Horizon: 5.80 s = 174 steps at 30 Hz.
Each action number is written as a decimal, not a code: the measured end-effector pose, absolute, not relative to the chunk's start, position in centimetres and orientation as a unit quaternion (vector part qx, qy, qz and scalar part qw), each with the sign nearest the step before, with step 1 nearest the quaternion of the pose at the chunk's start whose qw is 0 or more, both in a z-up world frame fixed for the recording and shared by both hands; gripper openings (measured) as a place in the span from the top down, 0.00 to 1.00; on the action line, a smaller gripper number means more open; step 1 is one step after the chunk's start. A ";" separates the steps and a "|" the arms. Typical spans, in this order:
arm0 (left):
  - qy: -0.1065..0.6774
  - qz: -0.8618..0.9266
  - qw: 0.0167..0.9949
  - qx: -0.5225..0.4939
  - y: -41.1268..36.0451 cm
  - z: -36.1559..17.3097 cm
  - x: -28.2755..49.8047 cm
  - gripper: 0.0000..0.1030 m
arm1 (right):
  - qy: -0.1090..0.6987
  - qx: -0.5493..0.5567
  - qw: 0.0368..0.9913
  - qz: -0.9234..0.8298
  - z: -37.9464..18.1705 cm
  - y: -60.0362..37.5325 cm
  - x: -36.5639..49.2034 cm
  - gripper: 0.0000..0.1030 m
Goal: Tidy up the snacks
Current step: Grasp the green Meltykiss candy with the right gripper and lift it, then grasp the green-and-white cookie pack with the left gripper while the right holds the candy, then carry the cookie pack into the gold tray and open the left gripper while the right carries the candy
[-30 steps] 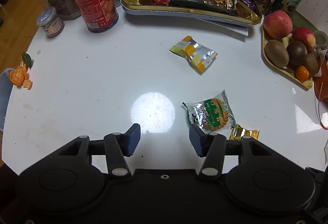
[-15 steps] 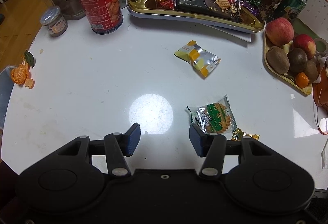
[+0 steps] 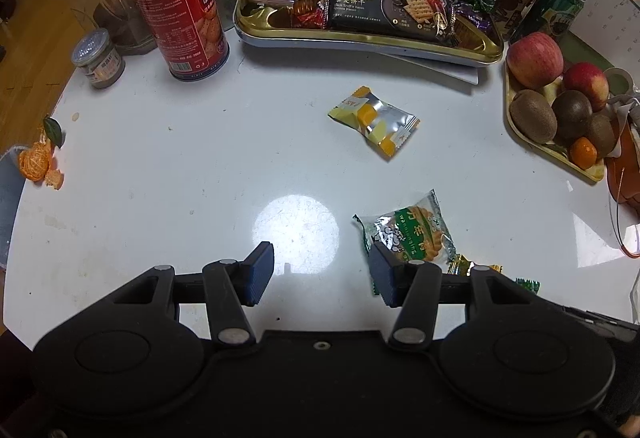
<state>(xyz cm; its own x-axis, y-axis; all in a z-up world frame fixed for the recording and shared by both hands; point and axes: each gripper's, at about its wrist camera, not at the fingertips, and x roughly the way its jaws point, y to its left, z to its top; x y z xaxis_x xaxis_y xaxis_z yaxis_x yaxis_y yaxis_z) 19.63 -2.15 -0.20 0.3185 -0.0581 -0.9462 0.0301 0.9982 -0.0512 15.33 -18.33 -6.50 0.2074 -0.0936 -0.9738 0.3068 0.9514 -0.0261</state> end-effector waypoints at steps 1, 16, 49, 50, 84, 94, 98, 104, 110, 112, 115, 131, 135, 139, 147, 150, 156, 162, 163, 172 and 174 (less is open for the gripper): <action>0.581 -0.030 0.813 -0.012 -2.2 -0.1 19.6 0.43 | 0.609 0.094 0.776 -0.132 -6.4 -18.5 15.8 0.80; 0.593 -0.045 0.802 -0.049 -2.2 -0.6 19.8 0.45 | 0.588 0.111 0.791 -0.128 -7.1 -18.8 17.3 0.73; 0.554 -0.047 0.831 -0.023 -8.9 -4.9 20.3 0.45 | 0.580 0.206 0.779 -0.120 -1.1 -22.7 13.3 0.81; 0.553 -0.045 0.831 -0.022 -9.0 -5.0 20.4 0.45 | 0.580 0.209 0.778 -0.119 -1.0 -22.7 13.2 0.81; 0.584 -0.029 0.811 -0.029 -9.0 -7.3 21.6 0.36 | 0.591 0.232 0.766 -0.098 -1.4 -22.6 13.1 0.81; 0.587 -0.035 0.806 -0.065 -7.5 -5.7 21.5 0.39 | 0.588 0.248 0.761 -0.115 -1.6 -23.7 13.4 0.81; 0.578 -0.045 0.813 -0.053 -7.8 -4.9 21.1 0.40 | 0.590 0.259 0.755 -0.121 -1.8 -24.1 13.6 0.81; 0.563 -0.061 0.824 -0.033 -8.3 -3.7 20.5 0.40 | 0.589 0.262 0.755 -0.121 -1.8 -24.1 13.8 0.81; 0.558 -0.067 0.827 -0.027 -8.2 -2.9 20.0 0.40 | 0.592 0.264 0.751 -0.127 -2.2 -24.2 14.0 0.81; 0.558 -0.068 0.827 -0.026 -8.1 -2.8 19.8 0.40 | 0.593 0.263 0.750 -0.126 -2.3 -24.1 14.1 0.81; 0.557 -0.073 0.827 -0.023 -7.9 -2.5 19.4 0.40 | 0.593 0.258 0.752 -0.127 -2.3 -23.9 14.2 0.81; 0.536 -0.104 0.837 -0.006 -4.4 0.5 13.1 0.39 | 0.582 0.214 0.767 -0.165 -2.3 -24.5 13.7 0.81; 0.532 -0.106 0.840 -0.004 -3.2 0.6 9.7 0.39 | 0.573 0.206 0.774 -0.174 -2.0 -24.9 12.8 0.81; 0.534 -0.101 0.839 -0.016 -2.0 0.5 6.3 0.39 | 0.560 0.217 0.782 -0.168 -1.4 -25.4 11.5 0.81; 0.543 -0.094 0.834 -0.007 -0.9 0.5 0.4 0.39 | 0.514 0.235 0.811 -0.152 0.3 -25.0 7.3 0.81; 0.554 -0.102 0.826 -0.015 -0.6 0.5 -0.8 0.39 | 0.492 0.240 0.825 -0.138 1.0 -24.5 5.1 0.81; 0.559 -0.105 0.823 -0.015 0.0 0.8 -2.3 0.37 | 0.451 0.213 0.860 -0.106 1.9 -22.8 0.6 0.81; 0.550 -0.090 0.830 -0.007 0.5 1.5 -3.3 0.36 | 0.424 0.217 0.877 -0.062 2.6 -21.4 -4.0 0.81; 0.549 -0.090 0.831 -0.007 0.6 1.6 -3.4 0.36 | 0.420 0.217 0.879 -0.058 2.6 -21.2 -4.7 0.81; 0.536 -0.071 0.841 -0.002 0.5 2.5 -4.1 0.35 | 0.420 0.204 0.884 -0.020 1.9 -19.1 -9.2 0.81; 0.539 -0.067 0.840 -0.004 0.6 2.4 -4.2 0.35 | 0.422 0.189 0.887 -0.011 1.6 -18.4 -10.1 0.81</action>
